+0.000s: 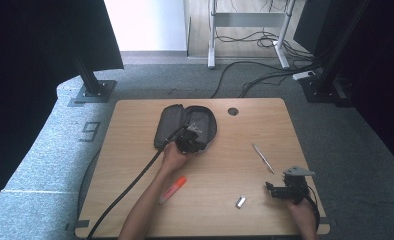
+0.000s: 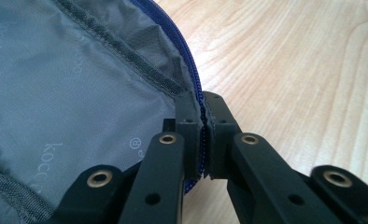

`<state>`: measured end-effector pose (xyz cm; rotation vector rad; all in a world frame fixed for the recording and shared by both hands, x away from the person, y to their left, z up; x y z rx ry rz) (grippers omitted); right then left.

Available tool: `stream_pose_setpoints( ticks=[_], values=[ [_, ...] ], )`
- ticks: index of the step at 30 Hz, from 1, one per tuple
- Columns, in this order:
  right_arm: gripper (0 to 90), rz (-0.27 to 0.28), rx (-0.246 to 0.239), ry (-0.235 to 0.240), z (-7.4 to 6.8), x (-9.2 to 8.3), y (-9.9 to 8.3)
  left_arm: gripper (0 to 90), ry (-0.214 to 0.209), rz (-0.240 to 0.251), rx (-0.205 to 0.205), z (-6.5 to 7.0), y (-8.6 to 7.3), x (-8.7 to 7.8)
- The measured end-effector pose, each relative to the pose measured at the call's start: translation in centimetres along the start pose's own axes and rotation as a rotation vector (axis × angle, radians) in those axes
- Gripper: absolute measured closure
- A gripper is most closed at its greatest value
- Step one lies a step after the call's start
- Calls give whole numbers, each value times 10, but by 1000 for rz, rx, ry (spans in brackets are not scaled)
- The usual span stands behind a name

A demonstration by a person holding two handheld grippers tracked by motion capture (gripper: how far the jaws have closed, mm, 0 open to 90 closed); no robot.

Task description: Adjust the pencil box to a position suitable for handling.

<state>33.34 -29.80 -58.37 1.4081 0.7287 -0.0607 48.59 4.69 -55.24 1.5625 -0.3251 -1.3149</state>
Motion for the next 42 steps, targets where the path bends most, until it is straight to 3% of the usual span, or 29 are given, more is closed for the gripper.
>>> stream_pose_setpoints(
  ticks=[14,19,42],
  values=[
    [95,-2,0,1,0,0,0,858,-49,5,25,20,-1,2],
    [95,-1,0,0,0,0,0,859,-77,3,37,33,-3,3],
    [95,-2,0,1,0,0,0,858,-151,14,49,71,-9,4]
  ],
)
Point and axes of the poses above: each handheld gripper's, and its own axes: x roughly forward along the jaws, y roughly out of its top, z roughly to its right, the point moved 4 cm from there along x, roughly forward along the jaws, and after that the axes turned 13 degrees about z, right-handed, at the moved point
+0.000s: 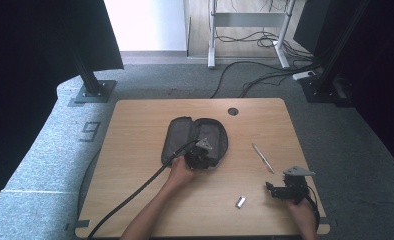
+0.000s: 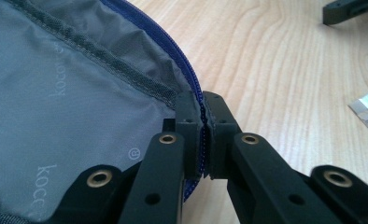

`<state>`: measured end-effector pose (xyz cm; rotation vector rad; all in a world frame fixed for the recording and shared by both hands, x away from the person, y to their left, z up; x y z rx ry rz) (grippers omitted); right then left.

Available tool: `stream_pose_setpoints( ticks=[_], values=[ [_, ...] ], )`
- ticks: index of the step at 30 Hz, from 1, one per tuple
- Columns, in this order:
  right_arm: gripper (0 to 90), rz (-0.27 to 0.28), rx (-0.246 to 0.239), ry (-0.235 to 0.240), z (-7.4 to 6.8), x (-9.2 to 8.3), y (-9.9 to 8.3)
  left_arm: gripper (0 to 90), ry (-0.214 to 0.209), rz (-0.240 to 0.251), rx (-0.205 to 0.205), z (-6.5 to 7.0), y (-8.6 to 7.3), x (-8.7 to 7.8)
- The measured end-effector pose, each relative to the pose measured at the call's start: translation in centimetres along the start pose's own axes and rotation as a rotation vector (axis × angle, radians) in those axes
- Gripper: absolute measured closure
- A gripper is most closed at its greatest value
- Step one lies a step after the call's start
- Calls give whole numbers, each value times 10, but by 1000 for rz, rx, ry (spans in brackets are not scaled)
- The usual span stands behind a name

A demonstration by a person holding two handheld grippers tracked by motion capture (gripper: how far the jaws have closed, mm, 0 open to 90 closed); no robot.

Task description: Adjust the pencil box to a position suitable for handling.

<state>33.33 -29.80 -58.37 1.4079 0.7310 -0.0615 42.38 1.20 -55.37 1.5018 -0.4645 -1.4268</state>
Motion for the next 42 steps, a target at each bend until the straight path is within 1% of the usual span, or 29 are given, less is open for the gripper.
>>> stream_pose_setpoints(
  ticks=[1,2,3,4,6,8,9,10,11,12,13,14,17,18,19,20,21,22,23,24,26,28,29,34,39,42],
  values=[
    [95,0,0,0,0,0,0,858,-6,0,2,4,0,1],
    [95,0,0,0,0,0,0,858,-6,0,2,4,0,1],
    [95,2,0,-2,0,0,0,858,-13,-1,5,8,0,2],
    [95,2,0,-2,0,0,0,858,-13,-1,5,8,0,2],
    [95,2,0,-1,0,0,0,858,-22,-1,7,13,-1,3],
    [95,1,0,-1,0,0,0,858,-26,-1,8,14,-1,4],
    [95,2,0,-1,0,0,0,858,-32,-1,9,18,-1,5],
    [95,0,0,0,0,0,0,858,-32,-1,9,18,-1,5],
    [95,1,0,-1,0,0,0,857,-40,-1,9,21,-1,6],
    [95,0,0,0,0,0,0,857,-40,-1,9,21,-1,6],
    [95,2,0,-1,0,0,0,857,-46,-4,13,25,-2,6],
    [95,2,0,-1,0,0,0,856,-46,-4,13,25,-2,6],
    [95,0,0,0,0,0,0,856,-58,-4,16,33,-2,7],
    [95,0,0,0,0,0,0,856,-58,-4,16,33,-2,7],
    [95,0,0,0,0,0,0,856,-67,-8,24,37,-3,7],
    [95,0,0,0,0,0,0,856,-67,-8,24,37,-3,7],
    [95,0,0,0,0,0,0,856,-74,-10,26,41,-3,8],
    [95,0,0,0,0,0,0,856,-74,-10,26,41,-3,8],
    [95,0,-1,0,0,0,0,855,-80,-9,29,45,-3,9],
    [95,0,-1,0,0,0,0,855,-80,-9,29,45,-3,9],
    [95,2,0,-1,0,0,0,855,-89,-11,34,50,-4,10],
    [95,0,0,0,0,0,0,854,-92,-12,37,52,-4,10],
    [95,1,0,-1,0,0,0,854,-100,-13,39,56,-5,11],
    [95,1,-1,0,0,0,0,851,-117,-12,41,62,-6,12],
    [95,0,0,0,0,0,0,845,-143,-16,51,73,-8,14],
    [95,2,0,-1,0,0,0,827,-145,-15,54,74,-8,14]
  ],
)
Point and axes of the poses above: each handheld gripper's, and its own axes: x roughly forward along the jaws, y roughly out of its top, z roughly to its right, the point moved 4 cm from there along x, roughly forward along the jaws, and after that the axes turned 13 degrees about z, right-handed, at the moved point
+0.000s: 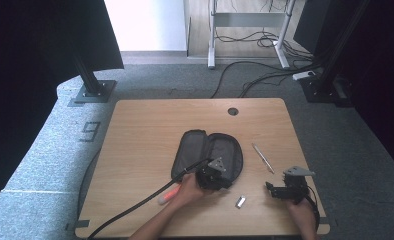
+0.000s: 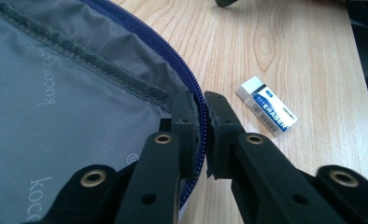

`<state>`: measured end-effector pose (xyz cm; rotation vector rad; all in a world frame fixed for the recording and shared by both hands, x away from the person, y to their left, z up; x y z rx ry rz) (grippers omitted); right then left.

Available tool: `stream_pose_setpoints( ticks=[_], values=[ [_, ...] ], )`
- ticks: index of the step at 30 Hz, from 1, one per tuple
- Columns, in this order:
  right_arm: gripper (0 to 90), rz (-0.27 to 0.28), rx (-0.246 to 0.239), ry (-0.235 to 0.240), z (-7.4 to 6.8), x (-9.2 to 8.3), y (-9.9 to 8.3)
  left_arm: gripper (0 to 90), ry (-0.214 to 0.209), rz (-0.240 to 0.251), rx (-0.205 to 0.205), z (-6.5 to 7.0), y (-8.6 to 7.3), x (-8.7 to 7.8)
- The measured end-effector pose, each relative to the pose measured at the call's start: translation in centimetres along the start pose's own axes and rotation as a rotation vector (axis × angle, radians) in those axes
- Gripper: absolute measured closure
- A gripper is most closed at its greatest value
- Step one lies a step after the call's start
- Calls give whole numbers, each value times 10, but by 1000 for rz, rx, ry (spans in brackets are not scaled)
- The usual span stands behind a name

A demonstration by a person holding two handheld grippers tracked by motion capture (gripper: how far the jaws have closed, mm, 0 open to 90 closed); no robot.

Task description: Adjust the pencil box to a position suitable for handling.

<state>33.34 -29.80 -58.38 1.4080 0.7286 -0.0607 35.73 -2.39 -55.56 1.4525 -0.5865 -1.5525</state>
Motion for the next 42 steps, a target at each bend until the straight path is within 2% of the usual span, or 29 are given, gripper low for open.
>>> stream_pose_setpoints(
  ticks=[2,5,11,22,28,35,37,42],
  values=[
    [95,0,1,0,0,0,0,807,-3,6,-8,0,1,-1],
    [95,-1,0,1,0,0,0,708,-3,13,-2,0,3,-2],
    [95,-1,0,1,0,0,0,615,2,22,13,2,7,-9],
    [95,-2,0,1,0,0,0,444,15,28,12,4,10,-24],
    [95,-2,0,1,0,0,0,366,41,46,0,2,12,-39],
    [96,-2,0,1,0,0,0,313,83,67,-31,-4,9,-63],
    [96,-1,0,1,0,0,0,294,102,73,-27,-4,8,-74],
    [95,-2,0,1,0,0,0,261,136,71,-6,-4,7,-88]
  ],
)
Point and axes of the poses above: each handheld gripper's, and its own axes: x roughly forward along the jaws, y roughly out of its top, z roughly to its right, the point moved 4 cm from there along x, roughly forward along the jaws, and after that the axes turned 13 degrees about z, right-handed, at the moved point
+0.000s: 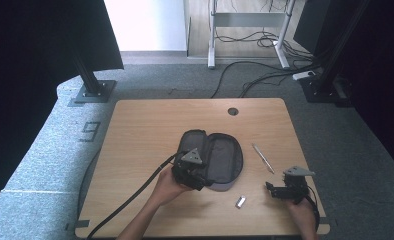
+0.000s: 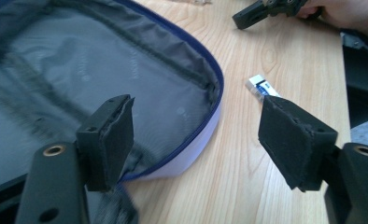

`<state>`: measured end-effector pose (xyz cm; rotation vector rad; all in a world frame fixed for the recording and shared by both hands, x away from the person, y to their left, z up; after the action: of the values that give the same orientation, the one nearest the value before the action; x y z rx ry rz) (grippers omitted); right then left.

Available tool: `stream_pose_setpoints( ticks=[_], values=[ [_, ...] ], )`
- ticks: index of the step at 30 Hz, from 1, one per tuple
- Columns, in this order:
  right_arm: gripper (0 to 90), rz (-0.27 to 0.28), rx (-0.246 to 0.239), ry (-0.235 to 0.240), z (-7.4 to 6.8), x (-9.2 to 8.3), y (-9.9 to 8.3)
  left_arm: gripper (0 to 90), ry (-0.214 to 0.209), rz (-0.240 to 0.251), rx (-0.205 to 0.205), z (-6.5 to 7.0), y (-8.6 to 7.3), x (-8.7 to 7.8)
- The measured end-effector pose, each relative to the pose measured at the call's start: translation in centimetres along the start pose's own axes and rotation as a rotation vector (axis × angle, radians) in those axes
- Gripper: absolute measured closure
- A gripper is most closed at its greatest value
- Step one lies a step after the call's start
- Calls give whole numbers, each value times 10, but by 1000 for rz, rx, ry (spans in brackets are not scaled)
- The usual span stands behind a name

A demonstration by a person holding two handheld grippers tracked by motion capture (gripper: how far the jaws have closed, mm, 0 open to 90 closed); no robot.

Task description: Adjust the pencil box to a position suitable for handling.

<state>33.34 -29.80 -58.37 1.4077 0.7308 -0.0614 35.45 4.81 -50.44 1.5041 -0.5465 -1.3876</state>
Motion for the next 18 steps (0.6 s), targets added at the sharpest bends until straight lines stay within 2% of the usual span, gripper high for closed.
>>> stream_pose_setpoints(
  ticks=[3,5,18],
  values=[
    [95,0,0,0,0,0,0,238,22,-4,10,-2,-1,-7],
    [95,0,0,0,0,0,0,229,25,2,-3,-4,-2,-11],
    [95,0,0,0,0,0,0,184,64,-5,-11,-11,-13,-20]
  ],
)
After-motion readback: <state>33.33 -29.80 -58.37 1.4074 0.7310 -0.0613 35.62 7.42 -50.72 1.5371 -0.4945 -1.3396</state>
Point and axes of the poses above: each handheld gripper's, and its own axes: x roughly forward along the jaws, y roughly out of its top, z roughly to its right, the point moved 4 cm from there along x, roughly forward along the jaws, and after that the axes turned 13 degrees about z, right-handed, at the moved point
